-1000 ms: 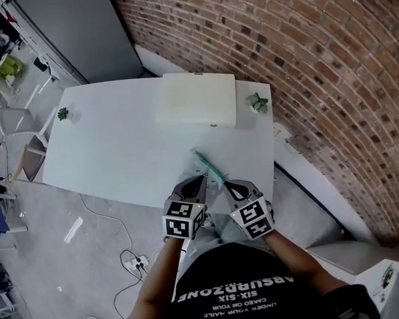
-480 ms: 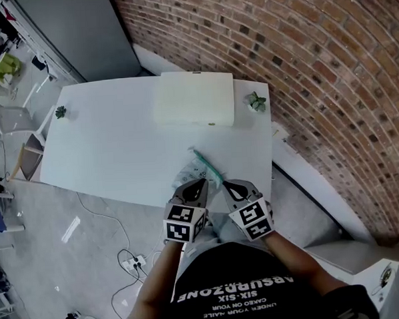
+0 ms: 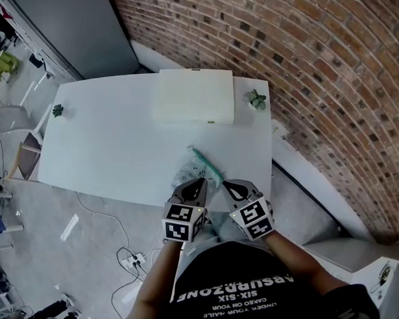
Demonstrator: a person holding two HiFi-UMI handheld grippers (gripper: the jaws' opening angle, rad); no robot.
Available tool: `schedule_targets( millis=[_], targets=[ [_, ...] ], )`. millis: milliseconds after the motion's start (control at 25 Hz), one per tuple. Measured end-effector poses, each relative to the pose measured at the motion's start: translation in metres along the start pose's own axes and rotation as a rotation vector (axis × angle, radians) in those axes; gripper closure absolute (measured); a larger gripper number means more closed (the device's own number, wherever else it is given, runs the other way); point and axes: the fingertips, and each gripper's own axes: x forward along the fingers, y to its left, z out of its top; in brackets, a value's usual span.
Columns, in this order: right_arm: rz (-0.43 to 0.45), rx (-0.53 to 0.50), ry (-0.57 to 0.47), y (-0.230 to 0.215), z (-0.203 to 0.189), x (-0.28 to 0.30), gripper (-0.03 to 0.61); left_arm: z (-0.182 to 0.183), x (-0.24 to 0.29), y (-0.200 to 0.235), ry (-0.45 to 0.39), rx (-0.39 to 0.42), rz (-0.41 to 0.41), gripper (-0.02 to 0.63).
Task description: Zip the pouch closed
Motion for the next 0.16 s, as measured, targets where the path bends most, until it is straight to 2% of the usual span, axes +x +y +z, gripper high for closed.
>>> schedule_targets(
  millis=[160],
  targets=[
    [0.002,0.013,0.008,-0.0039,-0.0028,0.0022,0.581,-0.0001,0.0039,0.0021,0.007,0.002,-0.002,0.607]
  ],
)
